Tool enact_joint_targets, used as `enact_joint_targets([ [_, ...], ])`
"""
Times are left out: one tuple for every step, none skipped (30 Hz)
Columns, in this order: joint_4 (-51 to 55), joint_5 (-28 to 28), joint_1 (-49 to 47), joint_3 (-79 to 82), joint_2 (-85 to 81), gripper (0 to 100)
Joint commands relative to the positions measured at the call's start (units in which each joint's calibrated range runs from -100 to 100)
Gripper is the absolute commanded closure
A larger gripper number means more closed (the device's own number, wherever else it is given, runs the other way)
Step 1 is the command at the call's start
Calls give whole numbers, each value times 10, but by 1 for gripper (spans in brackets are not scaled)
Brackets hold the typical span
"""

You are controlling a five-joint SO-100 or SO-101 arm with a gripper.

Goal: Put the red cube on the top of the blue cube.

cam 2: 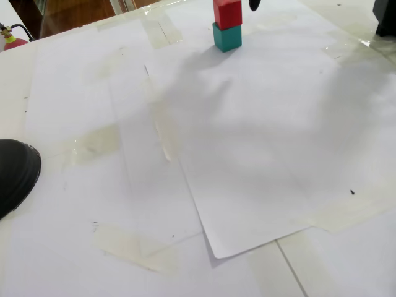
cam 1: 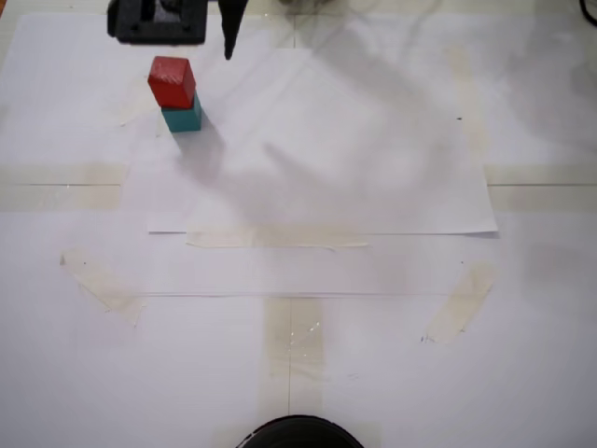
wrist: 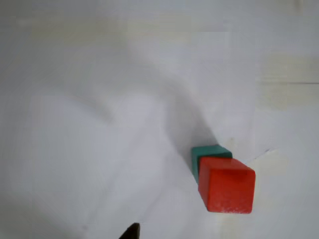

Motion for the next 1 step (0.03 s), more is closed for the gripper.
enact_joint_targets([
  [-18, -35, -41, 91, -212, 75],
])
